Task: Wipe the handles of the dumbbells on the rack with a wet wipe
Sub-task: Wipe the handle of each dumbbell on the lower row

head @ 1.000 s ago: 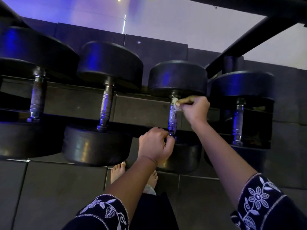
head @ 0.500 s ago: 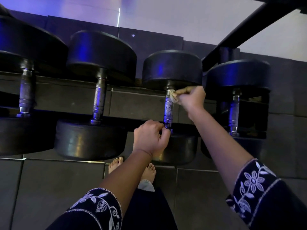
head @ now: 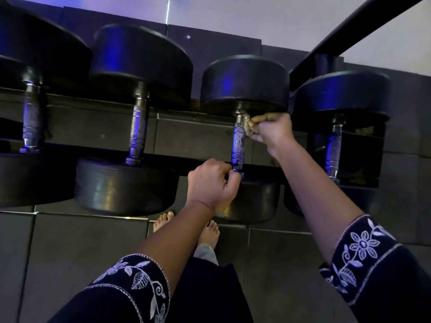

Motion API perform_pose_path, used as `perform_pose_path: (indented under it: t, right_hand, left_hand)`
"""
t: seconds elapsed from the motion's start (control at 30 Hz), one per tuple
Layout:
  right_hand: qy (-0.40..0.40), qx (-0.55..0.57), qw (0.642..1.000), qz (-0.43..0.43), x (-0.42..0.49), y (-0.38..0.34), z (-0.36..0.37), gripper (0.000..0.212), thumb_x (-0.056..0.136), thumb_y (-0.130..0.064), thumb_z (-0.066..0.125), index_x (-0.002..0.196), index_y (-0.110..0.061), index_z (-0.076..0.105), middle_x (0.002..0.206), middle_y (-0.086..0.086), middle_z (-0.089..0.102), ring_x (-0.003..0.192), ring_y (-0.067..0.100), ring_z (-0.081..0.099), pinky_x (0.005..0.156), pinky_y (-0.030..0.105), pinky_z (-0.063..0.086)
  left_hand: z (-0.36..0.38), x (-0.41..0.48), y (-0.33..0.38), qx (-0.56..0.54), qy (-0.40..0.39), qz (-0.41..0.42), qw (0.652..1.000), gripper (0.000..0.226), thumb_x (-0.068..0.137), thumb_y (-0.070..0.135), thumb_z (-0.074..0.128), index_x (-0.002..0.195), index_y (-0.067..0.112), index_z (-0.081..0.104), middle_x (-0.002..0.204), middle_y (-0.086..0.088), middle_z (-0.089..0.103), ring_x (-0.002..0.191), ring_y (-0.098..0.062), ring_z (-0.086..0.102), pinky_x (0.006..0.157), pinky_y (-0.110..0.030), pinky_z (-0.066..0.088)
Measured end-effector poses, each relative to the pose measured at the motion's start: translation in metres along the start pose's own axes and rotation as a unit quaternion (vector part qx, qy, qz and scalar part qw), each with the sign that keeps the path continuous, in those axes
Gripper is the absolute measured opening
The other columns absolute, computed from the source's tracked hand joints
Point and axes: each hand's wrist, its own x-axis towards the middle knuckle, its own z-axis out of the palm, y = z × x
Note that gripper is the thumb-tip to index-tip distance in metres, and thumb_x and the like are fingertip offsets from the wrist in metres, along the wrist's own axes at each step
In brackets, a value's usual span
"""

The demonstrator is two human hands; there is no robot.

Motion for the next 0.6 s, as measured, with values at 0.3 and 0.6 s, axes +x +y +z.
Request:
perform_pose_path:
  t: [0.3,0.6]
  right_hand:
    - [-0.125,-0.094,0.985,0.076,-0.035,0.024,-0.022,0.028,0.086,0.016,0.051,0.072,-0.008,0.05,0.045,-0.003,0.061,0.038,0.002,0.056,0.039,0.016,0.045]
    - [-0.115,-0.028,0.989,0.09,-0.02,0.024,-0.017,0.03,0.085,0.016,0.049,0.079,-0.013,0.058,0.049,-0.008,0.063,0.044,0.002,0.057,0.053,0.02,0.051]
  left_hand:
    - [-0.003,-0.001,0.005,0.007,0.013,-0.014,1.0,0.047,0.077,0.045,0.028,0.06,0.015,0.06,0.064,0.008,0.051,0.068,-0.011,0.051,0.055,-0.025,0.023]
    - [-0.003,-0.002,0.003,0.003,0.002,-0.012,1.0,0.048,0.079,0.043,0.03,0.063,0.015,0.065,0.065,0.005,0.058,0.07,-0.012,0.054,0.054,-0.027,0.037]
